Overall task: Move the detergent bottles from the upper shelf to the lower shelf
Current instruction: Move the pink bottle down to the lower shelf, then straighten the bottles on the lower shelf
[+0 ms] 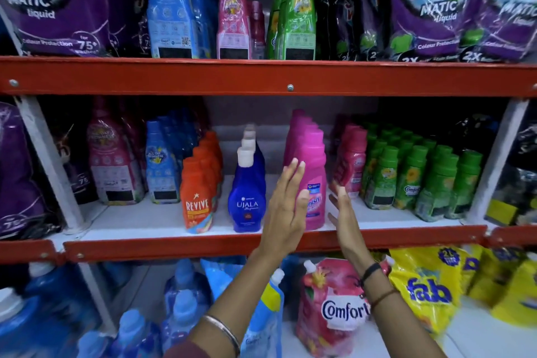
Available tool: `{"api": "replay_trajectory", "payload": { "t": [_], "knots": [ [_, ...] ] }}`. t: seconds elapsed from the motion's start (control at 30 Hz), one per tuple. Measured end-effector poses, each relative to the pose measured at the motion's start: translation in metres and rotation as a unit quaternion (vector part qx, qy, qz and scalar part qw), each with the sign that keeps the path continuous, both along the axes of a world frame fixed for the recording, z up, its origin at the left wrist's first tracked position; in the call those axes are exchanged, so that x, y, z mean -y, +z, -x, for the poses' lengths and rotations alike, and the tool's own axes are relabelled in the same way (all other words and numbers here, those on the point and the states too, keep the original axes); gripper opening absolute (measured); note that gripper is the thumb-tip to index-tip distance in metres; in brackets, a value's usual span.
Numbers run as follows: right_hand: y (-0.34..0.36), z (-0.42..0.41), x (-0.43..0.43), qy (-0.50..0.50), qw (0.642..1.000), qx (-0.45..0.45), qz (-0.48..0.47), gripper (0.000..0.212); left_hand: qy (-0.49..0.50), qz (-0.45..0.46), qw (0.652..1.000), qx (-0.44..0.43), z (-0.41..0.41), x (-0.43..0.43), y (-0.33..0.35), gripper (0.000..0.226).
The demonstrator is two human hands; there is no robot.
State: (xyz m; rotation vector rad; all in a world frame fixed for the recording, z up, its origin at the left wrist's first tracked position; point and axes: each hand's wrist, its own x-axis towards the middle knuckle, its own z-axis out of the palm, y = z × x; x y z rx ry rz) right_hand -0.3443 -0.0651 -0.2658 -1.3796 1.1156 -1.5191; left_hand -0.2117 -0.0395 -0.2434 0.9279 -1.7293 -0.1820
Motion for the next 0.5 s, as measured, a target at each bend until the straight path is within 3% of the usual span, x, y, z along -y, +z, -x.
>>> {"api": "replay_trajectory", "payload": {
  "t": [0.1,0.2,0.3,0.5],
  "knots": [
    [0.003,0.002,0.003,0.026,0.998,0.049,-0.018,0.059,-0.002,-0.101,0.992,-0.079,0.011,0.003,-0.013,0.042],
    [0.000,0.003,0.008,0.037,0.998,0.038,-0.015,0.050,-0.002,-0.180,0.972,-0.150,0.019,0.005,-0.015,0.049],
    [0.002,-0.001,0.007,0.028,1.000,0.014,-0.002,0.028,-0.019,-0.191,0.966,-0.172,0.023,0.008,-0.016,0.062],
    [0.001,-0.002,0.008,0.000,0.999,0.051,0.002,0.033,-0.029,-0.202,0.962,-0.184,0.022,0.013,-0.014,0.061]
  ]
}}
